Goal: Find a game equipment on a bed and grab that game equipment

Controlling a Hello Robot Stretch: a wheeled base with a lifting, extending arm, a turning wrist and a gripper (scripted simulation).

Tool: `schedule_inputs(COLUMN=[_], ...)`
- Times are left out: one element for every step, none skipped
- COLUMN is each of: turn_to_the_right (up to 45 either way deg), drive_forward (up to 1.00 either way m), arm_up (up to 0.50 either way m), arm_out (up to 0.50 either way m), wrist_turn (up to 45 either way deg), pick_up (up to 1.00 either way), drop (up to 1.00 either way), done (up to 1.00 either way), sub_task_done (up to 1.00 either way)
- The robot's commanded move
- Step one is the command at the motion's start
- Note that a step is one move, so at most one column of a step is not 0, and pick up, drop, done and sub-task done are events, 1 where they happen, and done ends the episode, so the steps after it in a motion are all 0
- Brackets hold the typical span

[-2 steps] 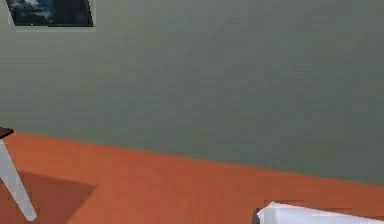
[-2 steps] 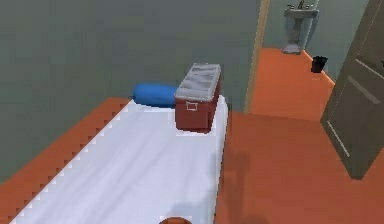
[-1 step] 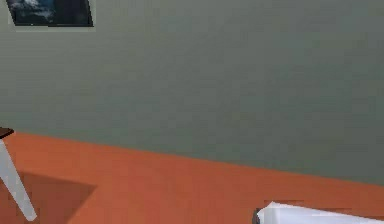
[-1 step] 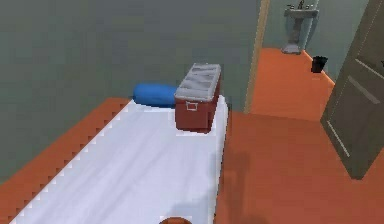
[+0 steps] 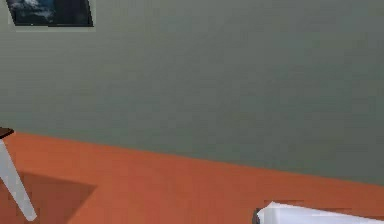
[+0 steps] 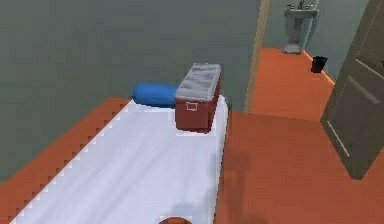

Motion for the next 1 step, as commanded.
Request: schedule_inputs(turn_to_the_right=[0.0], drive_forward=[0.00], arm_up=[0.00], arm_out=[0.00], wrist_turn=[45.0], pick_up=[0.00], drop=[0.00], done=[0.00], sub_task_done=[0.00])
